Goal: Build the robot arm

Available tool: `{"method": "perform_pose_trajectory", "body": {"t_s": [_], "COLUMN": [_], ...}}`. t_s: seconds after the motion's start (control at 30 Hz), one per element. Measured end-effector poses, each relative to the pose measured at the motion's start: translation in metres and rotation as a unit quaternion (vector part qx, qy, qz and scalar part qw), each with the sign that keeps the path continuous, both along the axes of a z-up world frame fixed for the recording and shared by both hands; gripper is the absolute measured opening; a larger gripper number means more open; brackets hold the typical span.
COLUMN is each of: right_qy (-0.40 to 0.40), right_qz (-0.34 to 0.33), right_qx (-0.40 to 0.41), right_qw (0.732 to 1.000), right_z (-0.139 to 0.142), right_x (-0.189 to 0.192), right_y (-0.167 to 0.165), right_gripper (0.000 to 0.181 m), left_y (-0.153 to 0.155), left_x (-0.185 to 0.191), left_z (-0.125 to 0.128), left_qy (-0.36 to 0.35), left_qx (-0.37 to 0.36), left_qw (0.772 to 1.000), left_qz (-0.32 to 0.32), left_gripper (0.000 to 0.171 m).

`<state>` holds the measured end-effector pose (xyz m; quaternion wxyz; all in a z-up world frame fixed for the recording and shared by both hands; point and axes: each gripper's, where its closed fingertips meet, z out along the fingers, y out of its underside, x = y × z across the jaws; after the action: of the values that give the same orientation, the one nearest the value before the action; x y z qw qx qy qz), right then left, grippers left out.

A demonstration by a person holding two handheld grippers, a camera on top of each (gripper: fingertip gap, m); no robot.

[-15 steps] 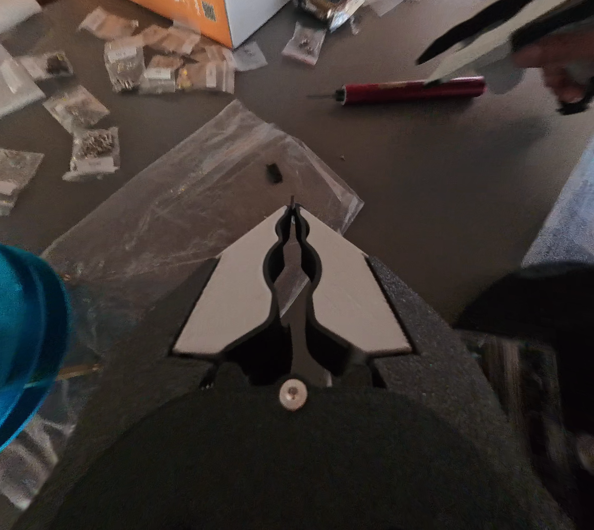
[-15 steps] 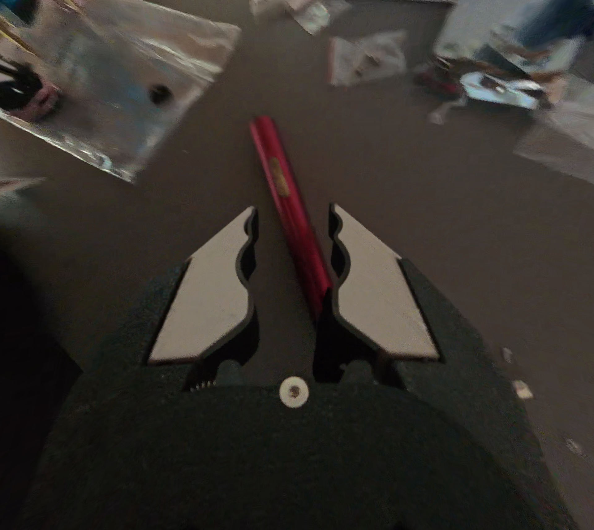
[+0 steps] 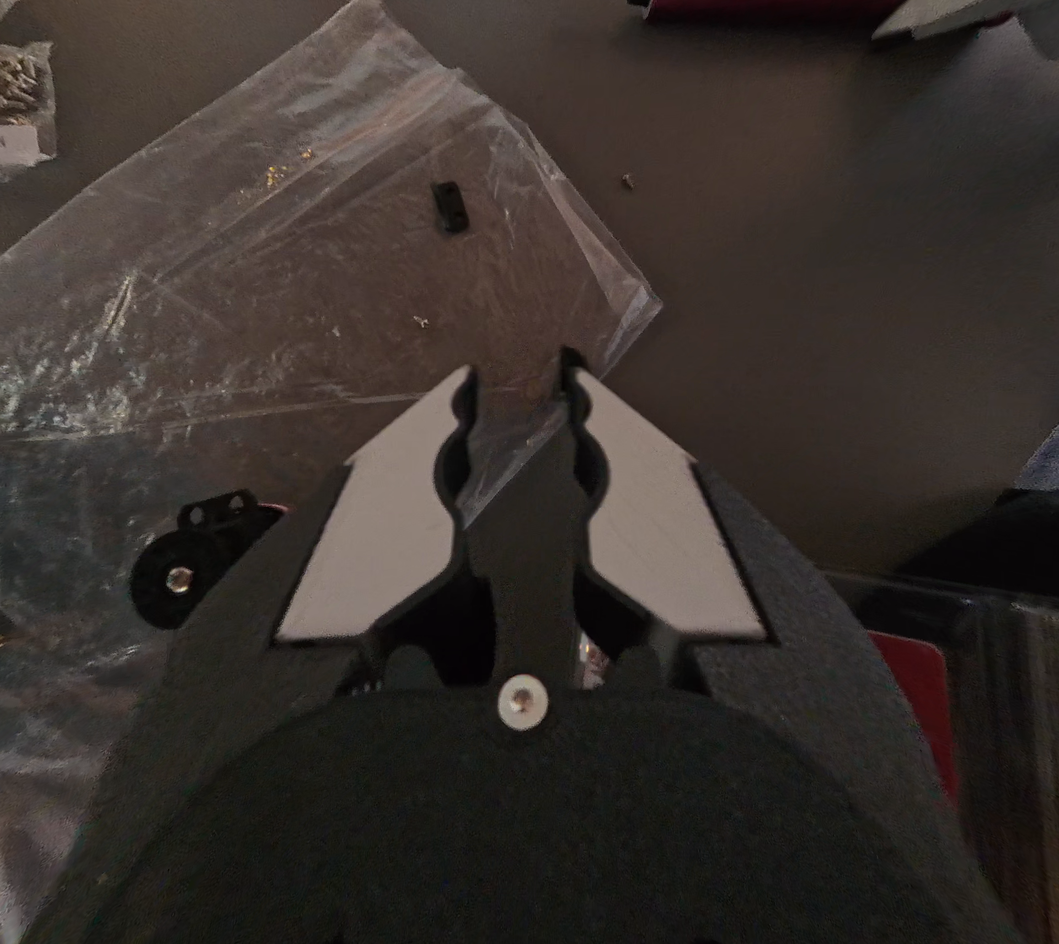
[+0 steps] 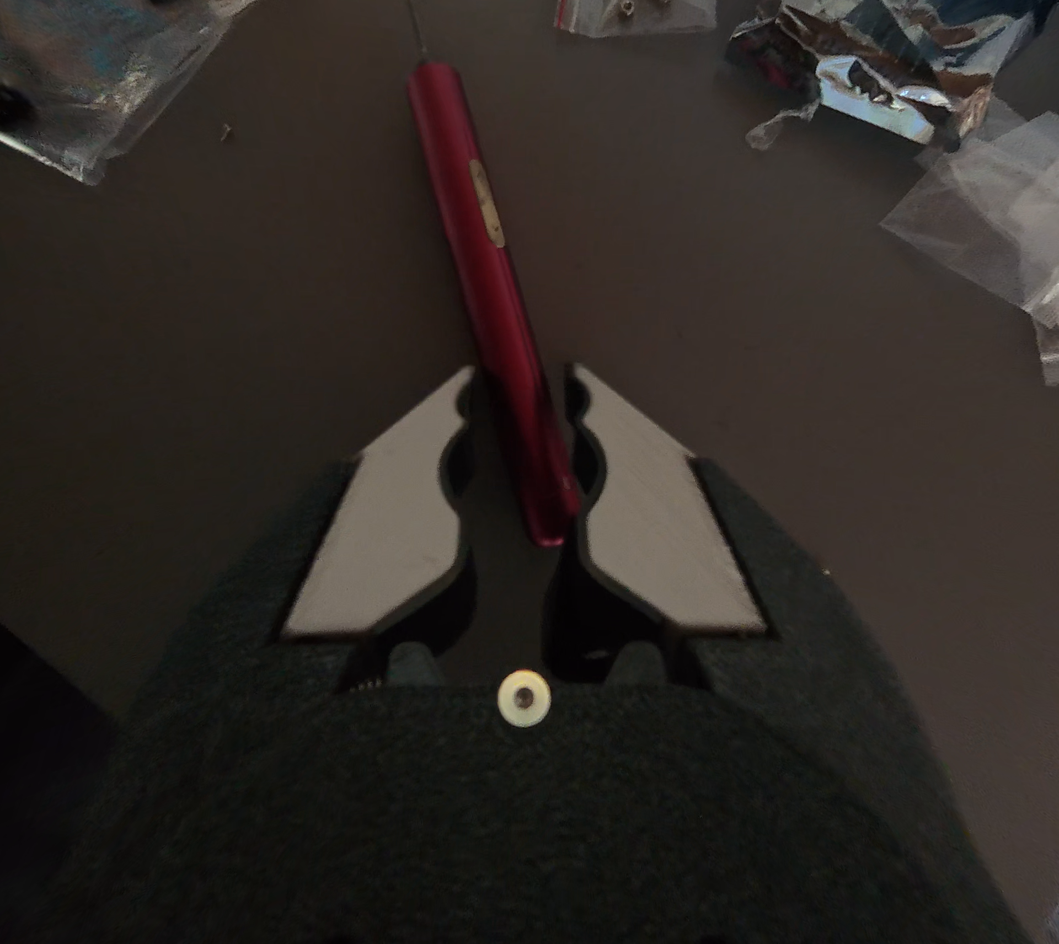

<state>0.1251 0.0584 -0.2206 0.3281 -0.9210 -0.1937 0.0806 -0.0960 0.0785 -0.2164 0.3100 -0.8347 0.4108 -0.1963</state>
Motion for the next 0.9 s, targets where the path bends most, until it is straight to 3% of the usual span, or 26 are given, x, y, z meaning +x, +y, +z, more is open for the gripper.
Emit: {"method": "perform_pose_trajectory", "body": {"t_s": [0.03,0.13,0.23,0.3,0.4,0.47,0.5,0.7,0.73,0.8,0.9], "right_qy": [0.002,0.006,0.024,0.019,0.014,0.026,0.035,0.124,0.12,0.109,0.11], "right_qz": [0.005,0.01,0.016,0.028,0.046,0.059,0.064,0.09,0.09,0.093,0.108], "right_qx": [-0.002,-0.007,-0.021,-0.022,-0.017,-0.015,-0.014,0.009,0.012,0.018,0.035], "right_qw": [1.0,1.0,0.999,0.999,0.999,0.998,0.997,0.988,0.989,0.989,0.987], "right_z": [0.0,0.0,0.001,0.002,0.009,0.018,0.023,0.07,0.075,0.088,0.113], "right_x": [-0.001,-0.001,-0.001,-0.001,-0.005,-0.011,-0.014,-0.033,-0.032,-0.027,-0.028], "right_y": [0.0,-0.001,-0.003,-0.003,-0.003,-0.005,-0.006,-0.011,-0.01,-0.01,-0.007], "right_gripper": [0.024,0.02,0.02,0.02,0.02,0.02,0.02,0.019,0.019,0.019,0.019], "left_y": [0.001,0.006,0.013,0.015,0.017,0.029,0.025,0.03,0.031,0.028,0.03], "left_x": [0.001,0.031,0.09,0.123,0.155,0.163,0.168,0.175,0.177,0.178,0.179], "left_z": [0.006,0.041,0.057,0.048,0.027,0.016,0.015,0.024,0.028,0.037,0.062], "left_qy": [0.007,-0.002,0.034,0.071,0.114,0.168,0.168,0.211,0.206,0.191,0.162], "left_qx": [0.011,0.099,0.201,0.228,0.242,0.304,0.323,0.427,0.436,0.455,0.491], "left_qw": [1.0,0.992,0.959,0.934,0.9,0.86,0.84,0.774,0.774,0.77,0.774], "left_qz": [-0.005,-0.075,-0.195,-0.267,-0.345,-0.374,-0.402,-0.418,-0.41,-0.403,-0.364], "left_gripper": [0.04,0.042,0.046,0.047,0.061,0.071,0.065,0.065,0.058,0.023,0.023]}}
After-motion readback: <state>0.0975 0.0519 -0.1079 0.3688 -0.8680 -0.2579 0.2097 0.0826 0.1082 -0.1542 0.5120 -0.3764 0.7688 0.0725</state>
